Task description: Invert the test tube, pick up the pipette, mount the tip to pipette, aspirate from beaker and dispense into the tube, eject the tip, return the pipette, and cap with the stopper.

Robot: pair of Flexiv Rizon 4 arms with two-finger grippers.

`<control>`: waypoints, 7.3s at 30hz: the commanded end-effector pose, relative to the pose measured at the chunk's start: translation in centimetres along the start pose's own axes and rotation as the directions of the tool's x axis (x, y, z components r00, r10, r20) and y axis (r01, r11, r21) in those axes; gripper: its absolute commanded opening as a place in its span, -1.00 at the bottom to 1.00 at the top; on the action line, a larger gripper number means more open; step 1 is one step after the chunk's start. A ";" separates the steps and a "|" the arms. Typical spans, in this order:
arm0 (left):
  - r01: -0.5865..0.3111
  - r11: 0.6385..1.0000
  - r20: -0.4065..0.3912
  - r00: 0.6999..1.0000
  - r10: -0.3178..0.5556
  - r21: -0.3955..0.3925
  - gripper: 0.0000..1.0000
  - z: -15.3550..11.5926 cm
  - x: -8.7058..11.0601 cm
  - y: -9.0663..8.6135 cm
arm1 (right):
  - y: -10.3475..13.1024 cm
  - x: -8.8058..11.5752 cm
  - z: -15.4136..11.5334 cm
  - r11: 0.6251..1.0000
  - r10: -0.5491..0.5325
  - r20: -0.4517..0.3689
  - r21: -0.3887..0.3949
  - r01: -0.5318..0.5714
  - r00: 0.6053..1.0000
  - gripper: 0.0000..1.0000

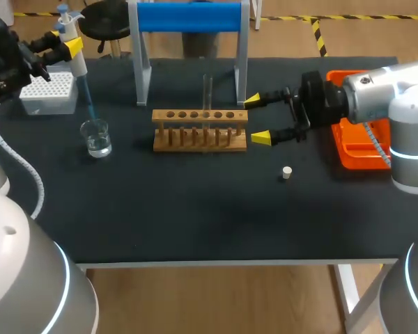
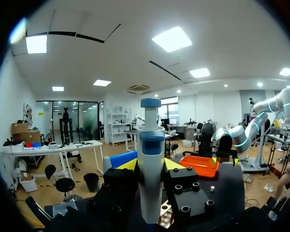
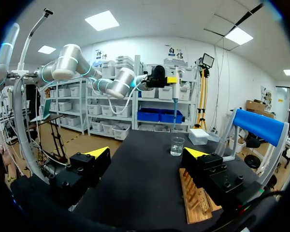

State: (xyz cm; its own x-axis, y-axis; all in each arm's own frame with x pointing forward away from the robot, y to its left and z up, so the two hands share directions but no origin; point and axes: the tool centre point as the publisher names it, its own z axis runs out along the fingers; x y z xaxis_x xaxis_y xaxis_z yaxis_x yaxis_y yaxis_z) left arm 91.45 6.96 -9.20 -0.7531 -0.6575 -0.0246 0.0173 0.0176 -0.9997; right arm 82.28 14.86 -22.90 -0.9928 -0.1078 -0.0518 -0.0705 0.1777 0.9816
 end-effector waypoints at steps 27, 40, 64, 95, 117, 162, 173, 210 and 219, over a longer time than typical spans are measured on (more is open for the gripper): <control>-0.001 1.000 0.004 1.000 0.001 0.002 -1.00 0.1 0.1 0.0 | 4.4 1.6 16.8 0.983 -0.042 0.130 0.180 0.018 0.991 1.00; -0.001 1.000 0.004 1.000 0.001 0.002 -1.00 0.1 0.1 0.0 | 1.7 -0.3 20.9 0.976 -0.008 0.206 0.214 -0.038 0.979 1.00; -0.001 1.000 0.004 1.000 0.001 0.002 -1.00 0.1 0.1 0.0 | -2.4 -5.2 24.7 0.961 -0.012 0.365 0.260 -0.090 0.931 1.00; -0.001 1.000 0.004 1.000 0.001 0.002 -1.00 0.1 0.1 0.0 | -5.4 -6.4 25.9 0.948 0.004 0.406 0.290 -0.133 0.914 1.00; -0.001 1.000 0.004 1.000 0.001 0.002 -1.00 0.1 0.1 0.0 | -5.6 -6.4 26.0 0.947 -0.001 0.414 0.293 -0.132 0.910 1.00; -0.012 1.000 0.033 0.999 0.012 0.012 -1.00 0.6 -2.8 6.6 | -5.6 -6.4 26.0 0.947 -0.001 0.414 0.293 -0.132 0.910 1.00; -0.008 1.000 0.035 0.999 0.007 0.012 -1.00 0.9 -3.0 8.1 | -5.6 -6.4 26.0 0.947 -0.001 0.414 0.293 -0.132 0.910 1.00; 0.019 1.000 0.062 0.998 -0.019 0.010 -1.00 0.7 -3.0 10.4 | -5.6 -6.4 26.0 0.947 -0.001 0.414 0.293 -0.132 0.910 1.00; 0.024 1.000 0.064 0.998 -0.024 0.007 -1.00 0.6 -3.0 10.5 | -5.6 -6.4 26.0 0.947 -0.001 0.414 0.293 -0.132 0.910 1.00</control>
State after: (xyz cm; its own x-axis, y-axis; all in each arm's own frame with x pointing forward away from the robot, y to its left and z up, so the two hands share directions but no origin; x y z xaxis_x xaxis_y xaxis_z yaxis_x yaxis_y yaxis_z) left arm 94.32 8.71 -19.59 -0.7114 -0.7028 0.0005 0.0021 -0.0029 -1.0000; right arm 86.56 39.71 -32.50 -0.9452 0.3025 -0.1225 0.0377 0.4741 0.8797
